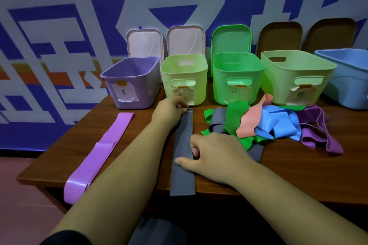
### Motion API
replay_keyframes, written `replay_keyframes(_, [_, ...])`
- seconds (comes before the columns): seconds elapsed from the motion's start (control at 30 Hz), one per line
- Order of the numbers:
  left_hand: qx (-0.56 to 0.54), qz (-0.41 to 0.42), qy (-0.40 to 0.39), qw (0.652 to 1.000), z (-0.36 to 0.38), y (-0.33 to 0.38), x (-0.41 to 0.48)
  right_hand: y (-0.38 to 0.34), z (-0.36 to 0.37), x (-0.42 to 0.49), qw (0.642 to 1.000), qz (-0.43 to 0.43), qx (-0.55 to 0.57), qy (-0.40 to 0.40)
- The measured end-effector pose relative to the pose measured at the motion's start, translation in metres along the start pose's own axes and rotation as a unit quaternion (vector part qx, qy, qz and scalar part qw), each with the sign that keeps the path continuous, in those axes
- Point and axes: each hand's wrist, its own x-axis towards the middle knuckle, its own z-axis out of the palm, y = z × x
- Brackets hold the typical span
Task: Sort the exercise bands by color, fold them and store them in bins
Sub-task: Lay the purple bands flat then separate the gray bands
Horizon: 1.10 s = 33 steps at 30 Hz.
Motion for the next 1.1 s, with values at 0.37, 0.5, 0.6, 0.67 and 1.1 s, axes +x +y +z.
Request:
replay_keyframes(0.37, [0.019,0.003,0.023,1.0,0.0,0.001,0.0,0.003,0.01,-0.006,0.996,0.002,0.047,0.071])
replay_keyframes(0.5, [0.061,0.011,0.043,0.997,-0.004,0.005,-0.005,0.006,0.008,-0.01,0.987,0.017,0.101,0.124])
replay_keyframes(0.6, [0.057,0.072,0.064,0.994,-0.011,0.024,-0.019,0.015,-0.001,-0.01,0.977,0.024,0.114,0.176])
replay_keyframes(0.67, [-0.04,0.126,-0.013,0.991,-0.014,0.044,-0.031,0.03,-0.01,-0.009,0.966,0.023,0.125,0.227])
replay_keyframes(1.1, [-0.142,0.157,-0.157,0.965,-0.006,0.066,-0.048,0.094,0.001,-0.009,0.979,0.078,0.064,0.177])
